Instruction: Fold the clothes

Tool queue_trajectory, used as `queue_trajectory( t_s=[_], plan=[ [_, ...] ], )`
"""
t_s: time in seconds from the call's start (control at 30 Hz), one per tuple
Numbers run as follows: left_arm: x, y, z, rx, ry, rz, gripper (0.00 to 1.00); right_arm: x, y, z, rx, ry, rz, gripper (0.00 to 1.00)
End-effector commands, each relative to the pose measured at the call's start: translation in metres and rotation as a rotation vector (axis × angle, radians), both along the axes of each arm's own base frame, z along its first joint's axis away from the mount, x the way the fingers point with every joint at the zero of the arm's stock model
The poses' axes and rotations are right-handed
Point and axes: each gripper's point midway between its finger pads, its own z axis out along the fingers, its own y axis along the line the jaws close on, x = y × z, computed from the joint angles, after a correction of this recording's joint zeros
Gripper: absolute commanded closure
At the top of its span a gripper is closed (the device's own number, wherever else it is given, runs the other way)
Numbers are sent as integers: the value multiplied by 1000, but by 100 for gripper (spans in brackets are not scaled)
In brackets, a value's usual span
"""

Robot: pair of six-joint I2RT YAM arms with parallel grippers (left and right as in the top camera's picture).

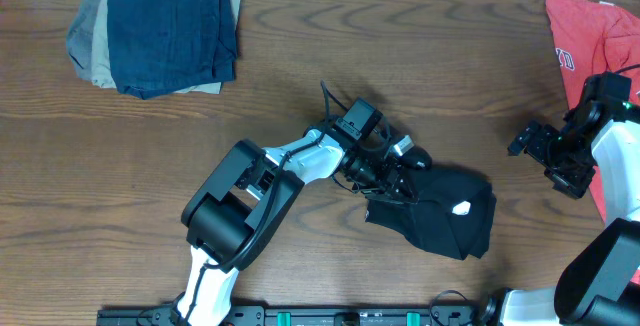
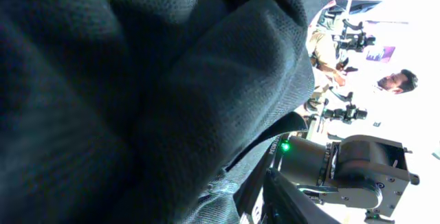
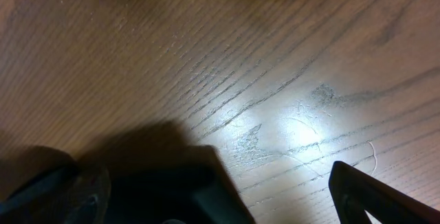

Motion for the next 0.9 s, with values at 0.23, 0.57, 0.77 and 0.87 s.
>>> queue_trajectory(
  t_s=[0.23,0.57,0.77,0.87],
  plan=[
    [25,38,7,208,-125,133,65,2,-3,4,-7,-12,-15,1],
    [49,40,76,159,-324,243,57,2,-3,4,-7,-11,-15,1],
    [54,27,57,152,-308,247,57,2,-3,4,-7,-12,-15,1],
    [51,16,49,112,-272,224,57,2,-3,4,-7,-12,-15,1]
  ],
)
